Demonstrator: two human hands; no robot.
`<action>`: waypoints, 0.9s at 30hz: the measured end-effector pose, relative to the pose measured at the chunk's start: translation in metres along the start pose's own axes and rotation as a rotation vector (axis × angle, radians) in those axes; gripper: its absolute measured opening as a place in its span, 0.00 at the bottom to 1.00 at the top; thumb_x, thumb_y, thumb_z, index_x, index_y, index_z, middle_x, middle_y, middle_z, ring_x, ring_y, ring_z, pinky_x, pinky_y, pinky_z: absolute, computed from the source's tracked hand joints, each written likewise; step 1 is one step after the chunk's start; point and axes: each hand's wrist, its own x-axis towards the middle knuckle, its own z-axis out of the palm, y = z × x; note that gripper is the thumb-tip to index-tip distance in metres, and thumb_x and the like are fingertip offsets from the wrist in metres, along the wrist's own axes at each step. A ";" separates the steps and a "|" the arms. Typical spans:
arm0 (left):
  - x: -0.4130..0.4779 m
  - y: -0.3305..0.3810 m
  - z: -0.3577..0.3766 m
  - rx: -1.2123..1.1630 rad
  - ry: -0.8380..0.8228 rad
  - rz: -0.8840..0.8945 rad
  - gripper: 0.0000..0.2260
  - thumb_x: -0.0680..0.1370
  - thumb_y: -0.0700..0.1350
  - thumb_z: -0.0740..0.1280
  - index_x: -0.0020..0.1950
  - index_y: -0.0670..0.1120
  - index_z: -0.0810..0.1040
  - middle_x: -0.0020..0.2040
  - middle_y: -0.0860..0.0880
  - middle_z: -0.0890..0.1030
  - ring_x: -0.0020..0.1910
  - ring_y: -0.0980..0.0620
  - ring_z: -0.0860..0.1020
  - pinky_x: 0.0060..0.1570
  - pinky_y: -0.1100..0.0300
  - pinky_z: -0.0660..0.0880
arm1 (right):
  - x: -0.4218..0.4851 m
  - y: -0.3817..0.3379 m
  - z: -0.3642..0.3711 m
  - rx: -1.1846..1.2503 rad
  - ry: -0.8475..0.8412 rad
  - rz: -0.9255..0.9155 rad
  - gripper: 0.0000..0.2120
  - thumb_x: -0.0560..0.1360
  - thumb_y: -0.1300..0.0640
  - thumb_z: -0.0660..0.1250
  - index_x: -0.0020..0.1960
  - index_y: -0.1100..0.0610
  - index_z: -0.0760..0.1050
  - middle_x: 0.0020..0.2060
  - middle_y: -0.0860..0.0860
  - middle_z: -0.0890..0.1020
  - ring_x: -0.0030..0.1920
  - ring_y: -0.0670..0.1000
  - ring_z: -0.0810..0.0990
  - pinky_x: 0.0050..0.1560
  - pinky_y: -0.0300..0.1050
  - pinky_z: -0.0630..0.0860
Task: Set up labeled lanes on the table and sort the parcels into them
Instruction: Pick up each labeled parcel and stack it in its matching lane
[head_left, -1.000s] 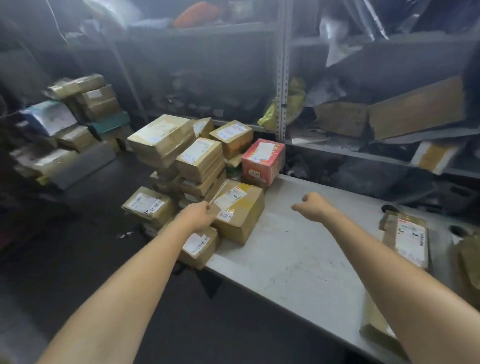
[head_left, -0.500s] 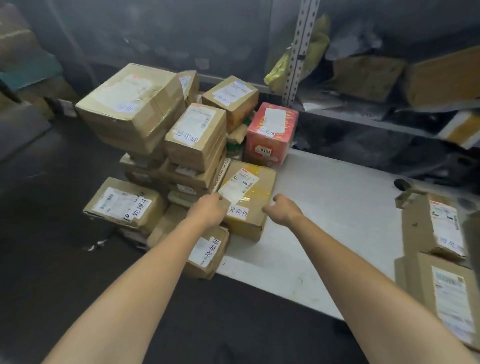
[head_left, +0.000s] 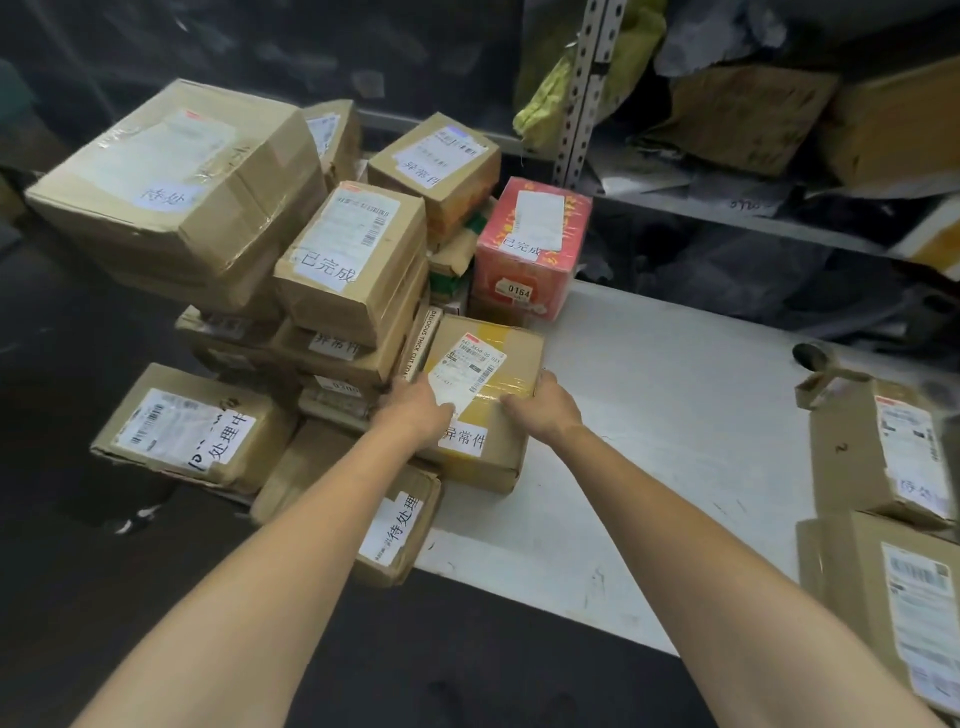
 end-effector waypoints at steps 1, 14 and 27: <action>0.002 0.002 0.000 0.016 -0.012 -0.010 0.30 0.81 0.57 0.63 0.79 0.45 0.59 0.74 0.40 0.63 0.70 0.36 0.69 0.67 0.44 0.70 | 0.003 0.002 -0.001 0.012 0.000 0.000 0.28 0.76 0.45 0.69 0.71 0.52 0.65 0.65 0.53 0.78 0.61 0.57 0.79 0.61 0.57 0.79; 0.020 -0.005 0.004 -0.399 -0.113 0.014 0.30 0.82 0.48 0.64 0.80 0.47 0.54 0.74 0.45 0.71 0.70 0.42 0.71 0.67 0.47 0.70 | 0.021 0.024 -0.005 0.310 -0.149 0.016 0.37 0.74 0.49 0.74 0.75 0.44 0.57 0.65 0.49 0.76 0.61 0.56 0.77 0.54 0.57 0.80; 0.016 -0.002 0.008 -0.621 -0.199 -0.056 0.26 0.81 0.46 0.67 0.77 0.57 0.62 0.65 0.50 0.78 0.57 0.45 0.78 0.49 0.44 0.79 | 0.027 0.039 -0.010 0.414 -0.139 0.000 0.39 0.73 0.52 0.76 0.77 0.41 0.58 0.65 0.49 0.75 0.61 0.55 0.78 0.55 0.56 0.81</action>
